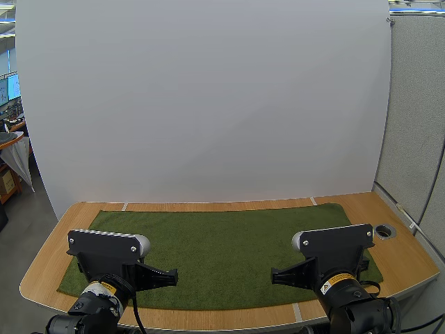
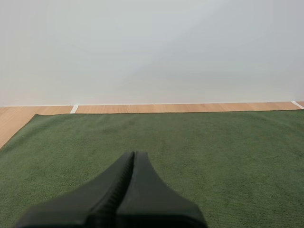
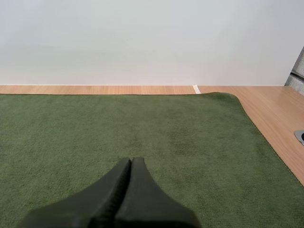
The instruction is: Fold the towel
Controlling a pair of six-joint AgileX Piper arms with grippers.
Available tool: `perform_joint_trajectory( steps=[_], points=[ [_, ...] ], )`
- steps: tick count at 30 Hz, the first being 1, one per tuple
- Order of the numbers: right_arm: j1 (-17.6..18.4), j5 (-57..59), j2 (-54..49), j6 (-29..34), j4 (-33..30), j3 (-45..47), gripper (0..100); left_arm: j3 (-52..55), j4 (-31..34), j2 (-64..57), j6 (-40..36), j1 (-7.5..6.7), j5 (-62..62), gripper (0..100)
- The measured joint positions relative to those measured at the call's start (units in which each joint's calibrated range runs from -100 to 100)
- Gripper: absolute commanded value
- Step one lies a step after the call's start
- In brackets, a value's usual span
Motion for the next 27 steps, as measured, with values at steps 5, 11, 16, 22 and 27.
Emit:
perform_joint_trajectory(
  steps=[5,11,16,22,27],
  points=[
    [0.0,0.0,0.0,0.0,0.0,0.0,0,0.0,0.0,0.0,0.0,0.0,0.0,0],
    [4.27,0.37,-0.14,0.12,0.22,0.0,0,0.0,0.0,0.0,0.0,0.0,0.0,0],
    [4.27,0.37,-0.14,0.12,0.22,0.0,0,0.0,0.0,0.0,0.0,0.0,0.0,0],
    [4.27,0.37,-0.14,0.12,0.22,0.0,0,0.0,0.0,0.0,0.0,0.0,0.0,0],
    [4.27,0.37,-0.14,0.12,0.44,0.0,0,0.0,0.0,0.0,0.0,0.0,0.0,0]
  ],
)
